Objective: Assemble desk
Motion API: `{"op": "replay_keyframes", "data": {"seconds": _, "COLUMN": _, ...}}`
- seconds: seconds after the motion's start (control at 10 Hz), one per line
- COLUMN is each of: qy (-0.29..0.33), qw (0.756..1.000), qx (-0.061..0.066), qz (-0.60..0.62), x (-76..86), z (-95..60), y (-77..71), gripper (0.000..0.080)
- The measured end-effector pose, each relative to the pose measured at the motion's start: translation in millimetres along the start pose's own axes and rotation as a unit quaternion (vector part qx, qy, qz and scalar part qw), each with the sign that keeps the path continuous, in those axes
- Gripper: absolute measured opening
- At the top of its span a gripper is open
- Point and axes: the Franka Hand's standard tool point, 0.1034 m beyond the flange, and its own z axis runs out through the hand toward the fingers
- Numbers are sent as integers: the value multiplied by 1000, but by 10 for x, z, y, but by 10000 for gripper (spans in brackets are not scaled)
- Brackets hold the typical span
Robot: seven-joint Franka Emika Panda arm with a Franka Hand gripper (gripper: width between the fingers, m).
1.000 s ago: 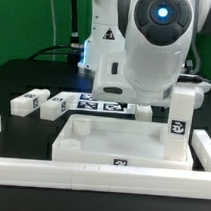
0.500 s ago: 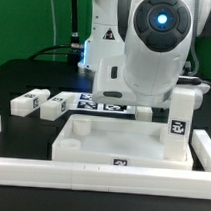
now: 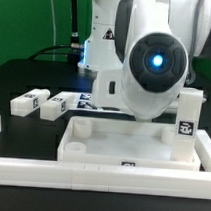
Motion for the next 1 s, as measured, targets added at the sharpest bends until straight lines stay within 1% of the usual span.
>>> {"op": "replay_keyframes", "data": {"seconds": 0.3, "qy": -1, "qw": 1000, "qx": 1, "qz": 1, "x": 6, "z": 23, "y": 18, "gripper": 649}}
{"op": "replay_keyframes", "data": {"seconds": 0.4, "qy": -1, "qw": 1000, "qx": 1, "qz": 1, "x": 8, "z": 26, "y": 18, "gripper": 552}}
{"op": "replay_keyframes", "data": {"seconds": 0.5, "qy": -1, "qw": 1000, "qx": 1, "qz": 1, "x": 8, "z": 25, "y": 18, "gripper": 415}}
{"op": "replay_keyframes", "data": {"seconds": 0.6, "qy": -1, "qw": 1000, "qx": 1, "qz": 1, "x": 8, "z": 25, "y": 18, "gripper": 415}}
{"op": "replay_keyframes", "data": {"seconds": 0.7, "qy": -1, "qw": 1000, "qx": 1, "qz": 1, "x": 9, "z": 25, "y": 18, "gripper": 288}}
{"op": "replay_keyframes", "data": {"seconds": 0.9, "qy": 2, "qw": 1000, "qx": -1, "qz": 1, "x": 15, "z": -1, "y": 19, "gripper": 288}}
{"op": "replay_keyframes", "data": {"seconds": 1.0, "qy": 6, "qw": 1000, "qx": -4, "qz": -4, "x": 9, "z": -85, "y": 34, "gripper": 288}}
